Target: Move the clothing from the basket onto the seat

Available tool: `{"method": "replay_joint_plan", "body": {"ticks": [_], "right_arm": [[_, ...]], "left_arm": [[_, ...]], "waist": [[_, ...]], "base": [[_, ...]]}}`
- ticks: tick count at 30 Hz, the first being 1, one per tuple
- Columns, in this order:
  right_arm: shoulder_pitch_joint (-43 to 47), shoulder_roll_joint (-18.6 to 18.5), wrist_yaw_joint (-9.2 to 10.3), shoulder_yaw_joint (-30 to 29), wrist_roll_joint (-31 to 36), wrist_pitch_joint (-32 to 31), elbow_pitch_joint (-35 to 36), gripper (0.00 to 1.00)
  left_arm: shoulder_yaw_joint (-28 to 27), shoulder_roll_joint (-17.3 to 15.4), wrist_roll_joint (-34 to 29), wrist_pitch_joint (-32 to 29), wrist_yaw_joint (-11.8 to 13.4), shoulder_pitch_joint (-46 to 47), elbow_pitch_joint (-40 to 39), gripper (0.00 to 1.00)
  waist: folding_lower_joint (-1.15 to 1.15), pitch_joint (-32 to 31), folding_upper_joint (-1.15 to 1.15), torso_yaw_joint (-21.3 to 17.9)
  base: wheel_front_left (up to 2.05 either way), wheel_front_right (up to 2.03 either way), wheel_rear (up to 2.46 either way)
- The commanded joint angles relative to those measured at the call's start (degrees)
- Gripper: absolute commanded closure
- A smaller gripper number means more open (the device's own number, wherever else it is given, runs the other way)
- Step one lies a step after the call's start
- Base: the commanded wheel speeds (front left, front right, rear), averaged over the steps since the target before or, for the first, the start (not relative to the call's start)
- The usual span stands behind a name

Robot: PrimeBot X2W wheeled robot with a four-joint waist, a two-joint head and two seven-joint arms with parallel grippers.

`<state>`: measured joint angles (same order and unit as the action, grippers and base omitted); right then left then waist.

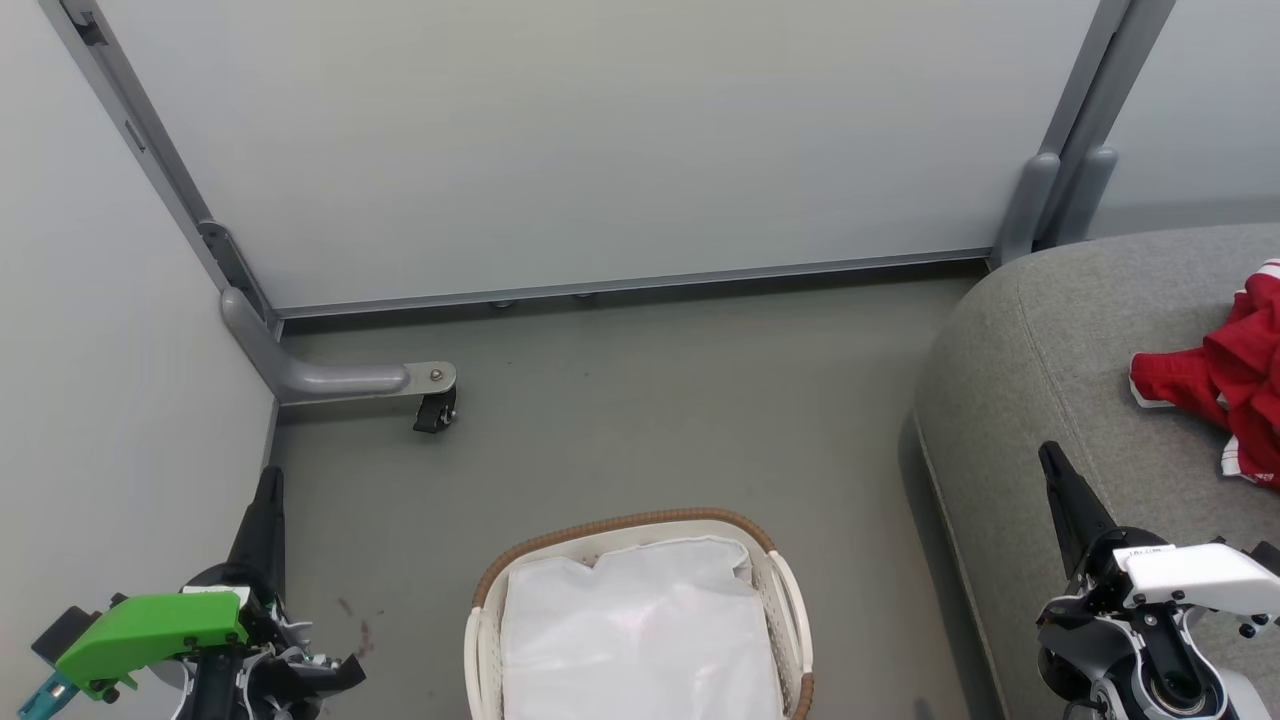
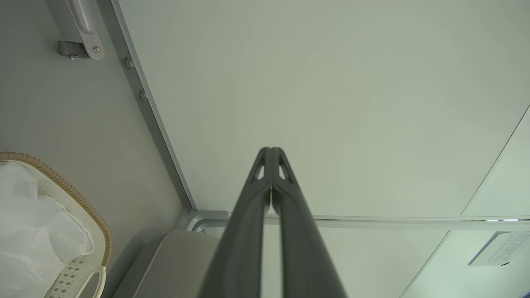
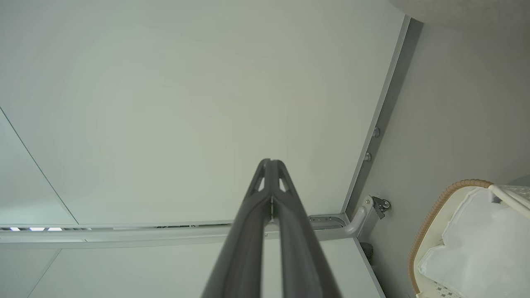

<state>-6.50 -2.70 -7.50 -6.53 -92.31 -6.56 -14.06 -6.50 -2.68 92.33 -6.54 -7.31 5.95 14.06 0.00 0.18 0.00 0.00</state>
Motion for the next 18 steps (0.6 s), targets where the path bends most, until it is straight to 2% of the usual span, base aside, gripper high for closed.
{"method": "replay_joint_plan", "body": {"ticks": [1,18], "right_arm": [[0.61,-0.34,0.02,-0.12,-0.19,-0.17,0.19,1.00],[0.61,-0.34,0.02,-0.11,-0.19,-0.17,0.19,1.00]], "left_arm": [[-0.13,-0.38,0.16,-0.21,-0.32,0.56,-0.11,1.00],[-0.12,-0.38,0.17,-0.21,-0.32,0.56,-0.10,1.00]], "waist": [[0.00,0.00,0.00,0.00],[0.00,0.00,0.00,0.00]], "base": [[0.00,0.00,0.00],[0.00,0.00,0.00]]}}
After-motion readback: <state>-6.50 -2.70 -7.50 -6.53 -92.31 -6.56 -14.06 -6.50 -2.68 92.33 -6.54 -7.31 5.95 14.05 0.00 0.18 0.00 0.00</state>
